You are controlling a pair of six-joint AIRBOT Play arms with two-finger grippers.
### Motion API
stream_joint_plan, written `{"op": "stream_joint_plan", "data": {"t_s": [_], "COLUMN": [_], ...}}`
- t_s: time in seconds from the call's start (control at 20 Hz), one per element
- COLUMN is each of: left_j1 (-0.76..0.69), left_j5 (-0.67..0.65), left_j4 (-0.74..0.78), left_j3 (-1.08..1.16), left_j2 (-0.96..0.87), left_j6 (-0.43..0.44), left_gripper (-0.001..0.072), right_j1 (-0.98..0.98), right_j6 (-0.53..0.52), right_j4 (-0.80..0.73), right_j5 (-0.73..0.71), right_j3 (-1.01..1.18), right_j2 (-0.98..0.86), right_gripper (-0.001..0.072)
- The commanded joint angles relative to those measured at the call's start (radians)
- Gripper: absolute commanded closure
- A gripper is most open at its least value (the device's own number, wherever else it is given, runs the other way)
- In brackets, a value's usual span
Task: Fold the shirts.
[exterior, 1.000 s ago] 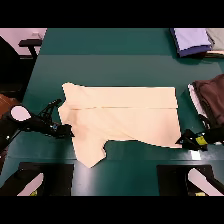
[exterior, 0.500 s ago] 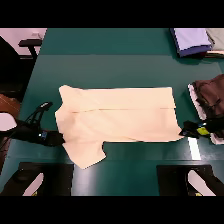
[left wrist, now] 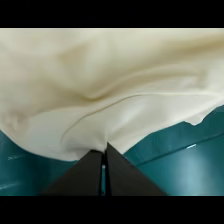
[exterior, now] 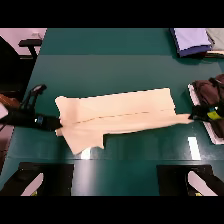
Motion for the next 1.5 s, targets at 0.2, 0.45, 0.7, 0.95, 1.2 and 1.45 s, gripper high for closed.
{"op": "stream_joint_plan", "data": {"t_s": [0.2, 0.45, 0.7, 0.95, 1.2, 1.45], "left_j1": [0.0, 0.0, 0.0, 0.0, -0.052, -0.204], "left_j5": [0.25, 0.365, 0.33, 0.283, 0.325, 0.421], "left_j4": [0.093, 0.093, 0.084, -0.051, -0.159, -0.16], "left_j3": [0.261, 0.29, 0.35, 0.373, 0.369, 0.367], "left_j2": [-0.388, -0.483, -0.483, -0.484, -0.489, -0.549], "left_j6": [0.079, 0.079, 0.069, 0.09, 0.097, 0.042], "left_gripper": [0.0681, 0.0676, 0.018, 0.0671, 0.068, 0.0681], "right_j1": [0.094, 0.093, 0.025, -0.136, -0.188, -0.089], "right_j6": [0.005, 0.002, -0.128, -0.182, -0.263, -0.27], "right_j4": [0.025, 0.147, 0.259, 0.259, 0.391, 0.415], "right_j5": [-0.103, -0.116, -0.07, -0.035, -0.057, -0.09], "right_j3": [0.325, 0.488, 0.558, 0.417, 0.29, 0.318], "right_j2": [-0.396, -0.584, -0.631, -0.603, -0.673, -0.762], "right_gripper": [0.0693, 0.0672, 0.0319, 0.0147, 0.0156, 0.0159]}}
